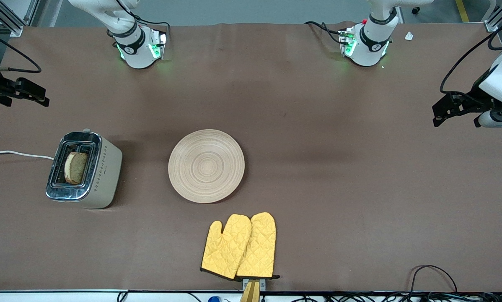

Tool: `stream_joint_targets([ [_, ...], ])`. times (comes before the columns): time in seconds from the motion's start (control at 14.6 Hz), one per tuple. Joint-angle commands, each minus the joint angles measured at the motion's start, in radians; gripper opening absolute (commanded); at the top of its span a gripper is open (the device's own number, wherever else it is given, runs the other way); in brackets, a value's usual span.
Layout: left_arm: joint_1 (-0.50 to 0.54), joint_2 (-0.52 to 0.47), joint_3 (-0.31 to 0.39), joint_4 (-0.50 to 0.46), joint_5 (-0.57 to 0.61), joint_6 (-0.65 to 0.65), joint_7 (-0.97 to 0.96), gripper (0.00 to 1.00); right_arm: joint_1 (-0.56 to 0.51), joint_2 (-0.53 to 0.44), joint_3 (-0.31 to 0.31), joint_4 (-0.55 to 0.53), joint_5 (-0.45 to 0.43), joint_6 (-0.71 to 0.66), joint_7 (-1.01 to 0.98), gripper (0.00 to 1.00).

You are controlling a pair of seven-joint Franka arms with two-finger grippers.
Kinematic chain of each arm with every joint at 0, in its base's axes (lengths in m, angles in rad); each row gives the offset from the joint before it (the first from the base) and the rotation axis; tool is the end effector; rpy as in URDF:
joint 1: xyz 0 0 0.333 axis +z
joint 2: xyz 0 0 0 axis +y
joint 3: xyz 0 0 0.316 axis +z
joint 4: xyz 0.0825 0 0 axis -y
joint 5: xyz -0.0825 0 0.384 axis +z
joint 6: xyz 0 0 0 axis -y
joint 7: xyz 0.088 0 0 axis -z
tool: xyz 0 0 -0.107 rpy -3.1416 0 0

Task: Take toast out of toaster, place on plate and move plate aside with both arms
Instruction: 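Reach the right gripper down over the toast in the toaster slot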

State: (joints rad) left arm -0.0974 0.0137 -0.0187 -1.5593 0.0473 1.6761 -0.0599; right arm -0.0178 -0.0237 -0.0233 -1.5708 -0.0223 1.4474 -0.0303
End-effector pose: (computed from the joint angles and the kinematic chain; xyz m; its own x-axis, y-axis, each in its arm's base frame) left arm 0.5663 -0.0613 0.6322 0.9926 -0.0605 0.1054 -0.0565 -0.9976 -0.0408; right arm 0.5333 -0.0247 0.6272 0.9949 -0.0133 -0.1001 -0.0115 -0.9998 0.0187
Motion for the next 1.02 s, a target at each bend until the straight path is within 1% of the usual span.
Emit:
stream_joint_targets([
  [0.0,-0.001,0.015,0.000,0.028,0.019,-0.009,-0.008,1.00,-0.005,-0.019,0.000,-0.012,-0.005,0.001,-0.010,1.00],
  [0.48,0.001,0.015,0.000,0.022,0.008,-0.009,-0.014,1.00,-0.031,-0.009,-0.004,-0.023,-0.004,0.011,-0.029,1.00],
  [0.61,-0.005,0.017,0.000,0.021,0.009,-0.009,-0.014,1.00,-0.031,-0.009,-0.004,-0.051,-0.004,0.063,-0.026,1.00],
  [0.89,-0.007,0.017,-0.003,0.021,0.011,-0.009,-0.014,1.00,-0.045,-0.002,-0.003,-0.092,-0.002,0.111,-0.031,1.00],
  [0.96,-0.002,0.017,-0.003,0.019,0.011,-0.009,-0.014,1.00,-0.047,0.005,-0.003,-0.113,-0.002,0.143,-0.031,1.00],
])
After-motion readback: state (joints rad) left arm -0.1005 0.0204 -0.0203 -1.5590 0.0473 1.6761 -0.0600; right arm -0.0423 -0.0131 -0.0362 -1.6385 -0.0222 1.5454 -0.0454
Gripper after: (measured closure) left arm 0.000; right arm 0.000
